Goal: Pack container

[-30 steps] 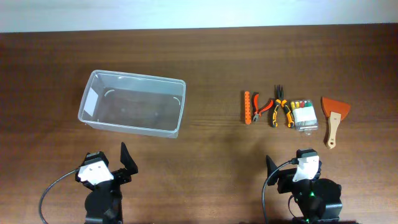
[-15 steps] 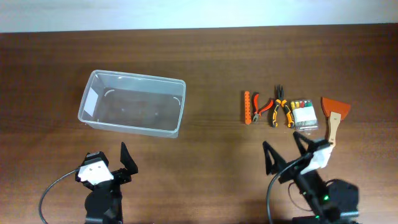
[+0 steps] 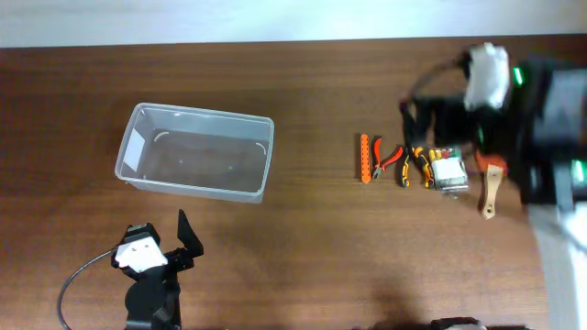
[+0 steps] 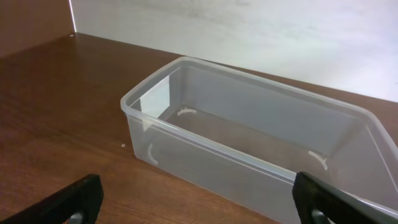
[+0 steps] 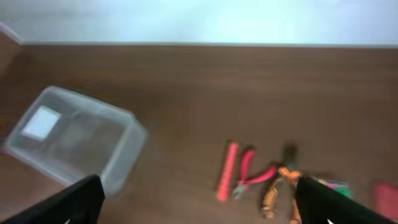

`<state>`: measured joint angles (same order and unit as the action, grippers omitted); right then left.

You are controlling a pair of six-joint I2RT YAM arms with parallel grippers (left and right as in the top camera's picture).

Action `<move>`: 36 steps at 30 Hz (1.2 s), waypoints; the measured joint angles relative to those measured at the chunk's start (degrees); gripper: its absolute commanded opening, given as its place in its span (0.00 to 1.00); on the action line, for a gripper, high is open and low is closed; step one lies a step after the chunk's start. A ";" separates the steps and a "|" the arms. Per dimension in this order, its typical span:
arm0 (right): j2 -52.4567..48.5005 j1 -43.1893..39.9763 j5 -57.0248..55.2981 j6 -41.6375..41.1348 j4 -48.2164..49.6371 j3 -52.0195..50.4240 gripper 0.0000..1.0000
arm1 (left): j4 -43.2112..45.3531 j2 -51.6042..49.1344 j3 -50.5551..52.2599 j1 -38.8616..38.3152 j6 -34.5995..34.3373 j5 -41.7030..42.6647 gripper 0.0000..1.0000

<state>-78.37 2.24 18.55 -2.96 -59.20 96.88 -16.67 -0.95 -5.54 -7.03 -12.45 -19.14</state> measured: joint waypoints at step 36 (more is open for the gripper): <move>-46.58 39.87 -26.27 -40.15 4.42 9.84 0.71 | 0.00 0.00 0.00 0.02 0.00 0.02 0.99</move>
<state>-124.95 42.11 -7.73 -43.11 -54.78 106.72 -16.67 -0.95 -5.54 -7.01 -12.45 -19.11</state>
